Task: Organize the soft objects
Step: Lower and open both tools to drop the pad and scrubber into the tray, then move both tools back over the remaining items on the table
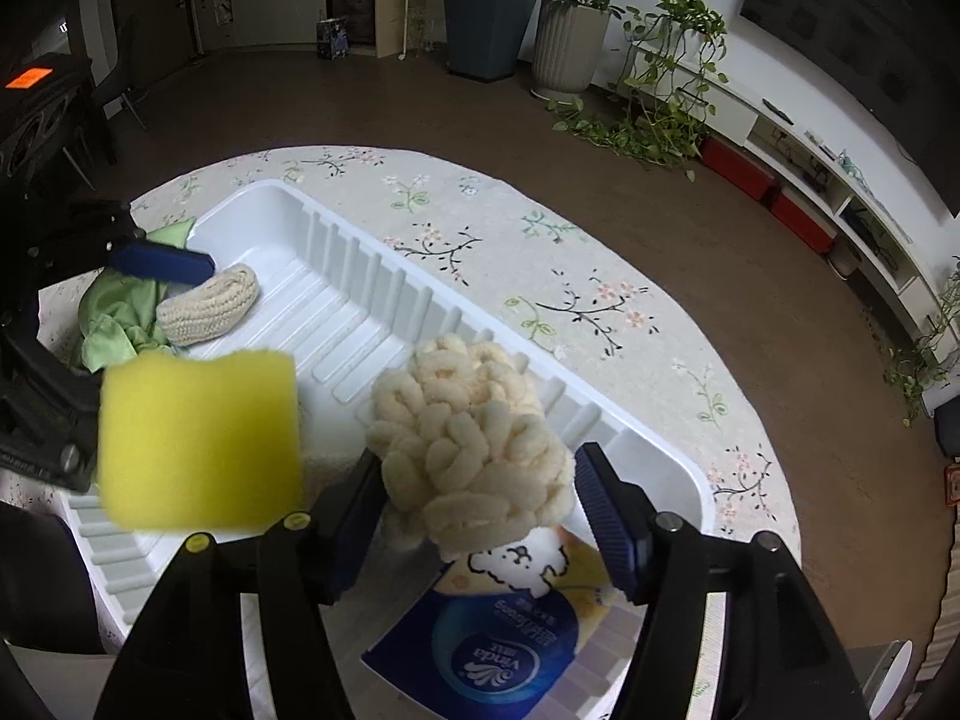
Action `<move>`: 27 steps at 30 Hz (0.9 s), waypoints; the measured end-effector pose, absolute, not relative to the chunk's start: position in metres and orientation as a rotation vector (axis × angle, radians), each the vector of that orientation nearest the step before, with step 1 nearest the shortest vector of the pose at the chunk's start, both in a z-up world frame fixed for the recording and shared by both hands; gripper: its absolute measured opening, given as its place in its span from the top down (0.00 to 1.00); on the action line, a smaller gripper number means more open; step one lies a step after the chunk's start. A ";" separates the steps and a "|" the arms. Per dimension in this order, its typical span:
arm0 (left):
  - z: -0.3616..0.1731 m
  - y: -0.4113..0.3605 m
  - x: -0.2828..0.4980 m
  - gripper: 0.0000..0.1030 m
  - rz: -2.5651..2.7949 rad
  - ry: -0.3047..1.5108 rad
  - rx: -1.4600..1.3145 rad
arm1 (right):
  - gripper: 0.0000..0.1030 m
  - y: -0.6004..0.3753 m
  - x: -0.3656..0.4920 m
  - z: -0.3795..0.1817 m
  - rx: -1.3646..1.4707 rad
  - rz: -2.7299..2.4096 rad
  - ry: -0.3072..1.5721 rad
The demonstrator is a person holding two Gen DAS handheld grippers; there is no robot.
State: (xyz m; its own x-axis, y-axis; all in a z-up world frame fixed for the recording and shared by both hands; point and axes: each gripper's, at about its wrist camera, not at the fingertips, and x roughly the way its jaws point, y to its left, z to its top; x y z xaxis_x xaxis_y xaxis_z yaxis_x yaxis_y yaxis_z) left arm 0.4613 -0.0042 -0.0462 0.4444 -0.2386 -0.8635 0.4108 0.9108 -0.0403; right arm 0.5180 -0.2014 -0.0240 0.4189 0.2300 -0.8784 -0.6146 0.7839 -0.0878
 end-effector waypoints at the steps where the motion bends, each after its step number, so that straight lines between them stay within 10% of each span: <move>1: -0.045 -0.005 0.463 0.26 -0.403 1.033 0.188 | 0.31 -0.202 0.517 -0.023 -0.436 0.545 1.004; 8: -0.035 -0.001 0.465 0.00 -0.391 0.983 0.153 | 0.18 -0.207 0.515 -0.013 -0.413 0.547 0.961; 27: 0.031 0.033 0.436 0.00 -0.332 0.760 0.074 | 0.00 -0.276 0.496 0.045 -0.185 0.471 0.816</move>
